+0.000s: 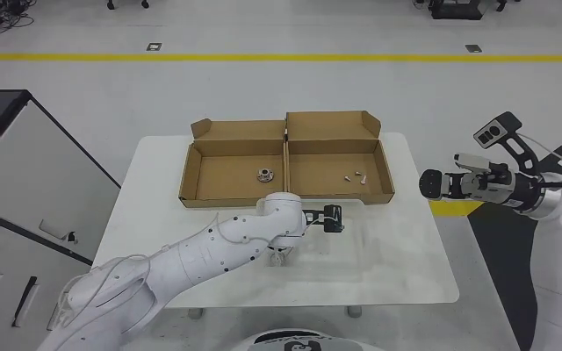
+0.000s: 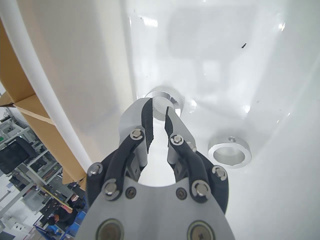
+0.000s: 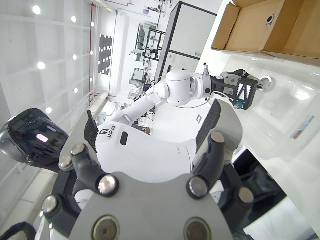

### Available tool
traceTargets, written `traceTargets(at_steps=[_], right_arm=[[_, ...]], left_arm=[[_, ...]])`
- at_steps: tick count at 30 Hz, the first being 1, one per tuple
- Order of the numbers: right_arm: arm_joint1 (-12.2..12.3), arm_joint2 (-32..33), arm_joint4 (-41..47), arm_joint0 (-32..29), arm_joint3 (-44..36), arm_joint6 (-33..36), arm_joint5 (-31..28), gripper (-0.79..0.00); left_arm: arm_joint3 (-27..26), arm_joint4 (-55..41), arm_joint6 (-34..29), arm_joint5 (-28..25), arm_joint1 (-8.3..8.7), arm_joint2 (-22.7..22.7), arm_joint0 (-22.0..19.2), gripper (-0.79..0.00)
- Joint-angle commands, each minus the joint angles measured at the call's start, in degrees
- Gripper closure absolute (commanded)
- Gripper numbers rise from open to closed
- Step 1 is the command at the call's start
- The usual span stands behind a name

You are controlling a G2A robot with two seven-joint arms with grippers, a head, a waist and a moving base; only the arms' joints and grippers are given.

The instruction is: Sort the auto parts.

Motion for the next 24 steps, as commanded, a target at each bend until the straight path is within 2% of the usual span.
traceTargets(at_steps=[1, 8, 16, 20, 24], right_arm=[[0.0, 0.0, 0.0, 0.0, 0.0, 0.0, 0.0, -0.785], [0.0, 0.0, 0.0, 0.0, 0.0, 0.0, 0.0, -0.785], [0.0, 0.0, 0.0, 0.0, 0.0, 0.0, 0.0, -0.785], [0.0, 0.0, 0.0, 0.0, 0.0, 0.0, 0.0, -0.785], [0.0, 0.0, 0.0, 0.0, 0.0, 0.0, 0.0, -0.785]], left_arm=[[0.4, 0.3, -0.2, 0.1, -0.30, 0.0, 0.0, -0.132], [2.1, 1.3, -0.7, -0.2, -1.29, 0.3, 0.0, -0.132], [3.6, 0.8, -1.5, -1.0, -2.24, 0.2, 0.1, -0.191], [4.1, 0.2, -1.8, -1.8, -2.60, 0.0, 0.2, -0.240], [4.5, -0.7, -2.2, -2.6, -2.86, -0.3, 0.3, -0.332]])
